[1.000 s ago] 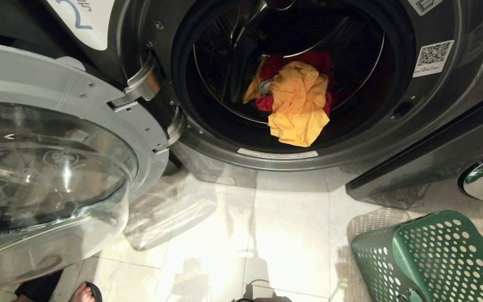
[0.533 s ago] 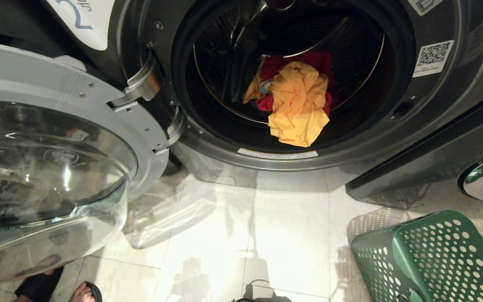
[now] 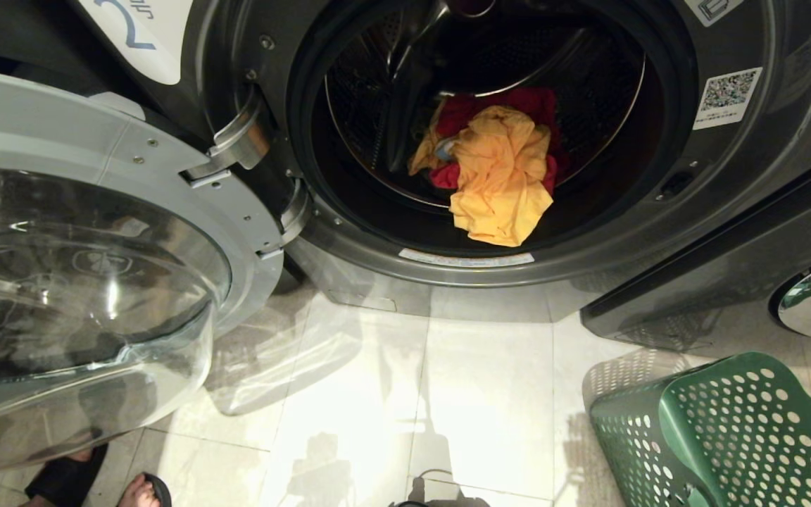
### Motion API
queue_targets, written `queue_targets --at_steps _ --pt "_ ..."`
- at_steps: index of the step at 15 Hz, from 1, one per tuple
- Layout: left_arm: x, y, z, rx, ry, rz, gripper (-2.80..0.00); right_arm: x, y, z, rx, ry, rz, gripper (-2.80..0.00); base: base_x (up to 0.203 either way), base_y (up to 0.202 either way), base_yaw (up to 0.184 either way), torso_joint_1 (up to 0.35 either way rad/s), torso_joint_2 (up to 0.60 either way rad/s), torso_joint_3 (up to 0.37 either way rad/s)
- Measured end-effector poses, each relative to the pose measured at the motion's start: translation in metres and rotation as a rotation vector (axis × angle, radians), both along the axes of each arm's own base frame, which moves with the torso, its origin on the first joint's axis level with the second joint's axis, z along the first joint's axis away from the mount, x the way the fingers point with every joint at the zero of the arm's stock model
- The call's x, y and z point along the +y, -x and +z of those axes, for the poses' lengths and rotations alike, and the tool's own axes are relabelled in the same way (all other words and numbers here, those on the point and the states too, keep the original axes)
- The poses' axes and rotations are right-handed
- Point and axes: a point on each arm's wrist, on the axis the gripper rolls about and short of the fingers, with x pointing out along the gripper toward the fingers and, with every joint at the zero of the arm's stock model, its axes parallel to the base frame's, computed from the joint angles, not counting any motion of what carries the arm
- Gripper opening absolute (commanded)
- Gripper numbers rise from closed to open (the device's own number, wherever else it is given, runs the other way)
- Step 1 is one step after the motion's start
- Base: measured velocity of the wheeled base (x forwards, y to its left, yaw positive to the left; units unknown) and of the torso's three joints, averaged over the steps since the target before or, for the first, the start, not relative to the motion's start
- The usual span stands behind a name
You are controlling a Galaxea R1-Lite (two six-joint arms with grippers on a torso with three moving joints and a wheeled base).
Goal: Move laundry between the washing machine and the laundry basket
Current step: Close the washing machine door with the left hand
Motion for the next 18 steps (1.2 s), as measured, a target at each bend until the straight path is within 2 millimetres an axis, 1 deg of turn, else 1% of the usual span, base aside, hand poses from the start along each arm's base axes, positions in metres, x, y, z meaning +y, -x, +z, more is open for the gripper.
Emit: queue_targets --at_steps 18 --pt "0.0000 0.0000 0.0001 -0.001 0.000 0.000 -2.80 0.0000 -0.0001 0.0000 0.002 0.000 0.000 -2.80 0.000 0.000 0.000 0.000 0.00 0.000"
